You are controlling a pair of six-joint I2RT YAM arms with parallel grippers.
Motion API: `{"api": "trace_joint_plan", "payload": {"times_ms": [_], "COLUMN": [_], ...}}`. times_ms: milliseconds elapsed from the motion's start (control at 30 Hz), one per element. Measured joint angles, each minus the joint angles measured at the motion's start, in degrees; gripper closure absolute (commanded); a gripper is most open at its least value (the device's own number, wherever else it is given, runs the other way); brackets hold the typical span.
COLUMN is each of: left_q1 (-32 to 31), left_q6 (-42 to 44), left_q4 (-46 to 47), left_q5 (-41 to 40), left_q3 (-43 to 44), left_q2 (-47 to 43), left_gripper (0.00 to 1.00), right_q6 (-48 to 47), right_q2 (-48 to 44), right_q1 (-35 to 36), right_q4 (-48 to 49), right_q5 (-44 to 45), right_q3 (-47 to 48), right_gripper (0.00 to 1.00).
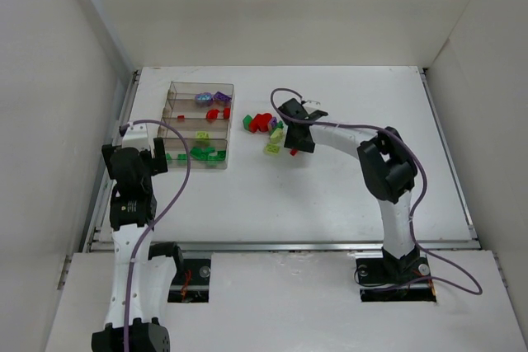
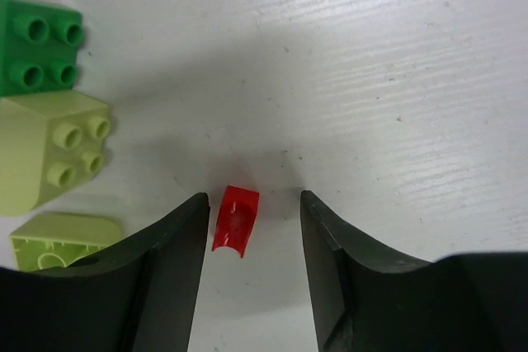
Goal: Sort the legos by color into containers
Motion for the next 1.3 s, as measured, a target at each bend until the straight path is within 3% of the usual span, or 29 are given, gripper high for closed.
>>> {"api": "trace_joint_plan", "payload": {"times_ms": [233,367,500,800,967,1167,1300], "left_q1": [0.0,0.0,0.0,0.0,0.0,0.0,0.0], "left_q6": [0.0,0.0,0.0,0.0,0.0,0.0,0.0], "left_q4": [0.0,0.0,-0.02,0.0,0.55,0.59,0.63], "left_q5": [0.0,0.0,-0.04,-0.09,-0.13,-0.39,-0.39], "left_q3": [-0.13,-0.13,-0.13,-0.13,-0.55,-0.96,-0.98], "left_q2": [0.0,-0.17,-0.42,-0.52,-0.52,-0.52,-0.52], "left_gripper": [0.12,0.11,0.11,0.11,0.11,0.11,0.11], "right_q6": [-0.48,-0.87,-1.51,-6.67,-13.9,-18.1,-15.72], "right_q2": [-0.81,-0.81,-0.81,-3.02,-8.76,4.11,15.74], "right_q1": [0.07,0.07,0.07,1.31,4.59,6.12,6.08], "right_q4": [0.61,0.76,0.96,4.44,14.58,23.06,25.46], "right_q5": [-1.84,-2.58,-3.1,-2.71,-6.62,-22.29,-27.34], "right_q3": [-1.4,-1.4,-1.4,-1.42,0.35,23.96,37.11], "right_gripper": [0.51,0.68,1.0,1.0,1.0,1.0,1.0]}}
